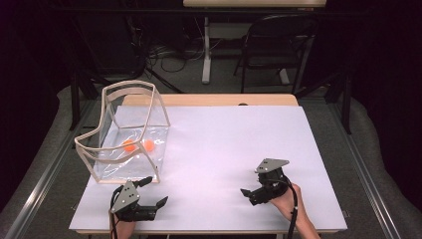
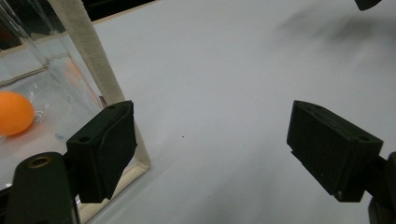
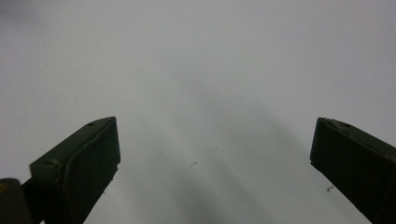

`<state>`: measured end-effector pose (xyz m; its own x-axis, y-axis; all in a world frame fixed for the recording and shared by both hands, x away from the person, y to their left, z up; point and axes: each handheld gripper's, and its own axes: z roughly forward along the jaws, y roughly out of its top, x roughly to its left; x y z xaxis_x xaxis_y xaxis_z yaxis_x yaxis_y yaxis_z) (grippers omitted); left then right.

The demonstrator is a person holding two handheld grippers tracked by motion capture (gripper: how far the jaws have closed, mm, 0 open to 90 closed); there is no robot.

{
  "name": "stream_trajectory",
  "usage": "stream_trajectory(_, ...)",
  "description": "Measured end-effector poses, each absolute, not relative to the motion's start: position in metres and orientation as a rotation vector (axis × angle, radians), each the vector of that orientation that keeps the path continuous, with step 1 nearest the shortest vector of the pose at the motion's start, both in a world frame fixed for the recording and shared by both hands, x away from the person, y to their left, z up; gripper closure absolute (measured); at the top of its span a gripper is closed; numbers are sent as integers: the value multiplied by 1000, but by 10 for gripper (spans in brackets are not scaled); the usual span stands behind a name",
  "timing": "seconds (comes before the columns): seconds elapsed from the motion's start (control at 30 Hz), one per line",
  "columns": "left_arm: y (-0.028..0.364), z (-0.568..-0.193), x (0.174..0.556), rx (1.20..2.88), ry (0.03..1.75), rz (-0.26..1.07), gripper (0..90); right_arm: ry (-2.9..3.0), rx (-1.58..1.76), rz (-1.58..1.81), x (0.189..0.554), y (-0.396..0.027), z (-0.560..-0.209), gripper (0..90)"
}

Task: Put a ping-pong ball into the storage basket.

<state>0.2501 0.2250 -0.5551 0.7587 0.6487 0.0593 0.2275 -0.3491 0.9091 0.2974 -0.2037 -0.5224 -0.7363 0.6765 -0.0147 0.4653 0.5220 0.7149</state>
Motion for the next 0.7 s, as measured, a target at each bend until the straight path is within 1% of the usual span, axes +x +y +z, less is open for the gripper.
stream_trajectory(0.7, 227, -557, 250, 1939, 668, 491, 158, 2364, 1024, 1069, 272, -225, -545, 15)
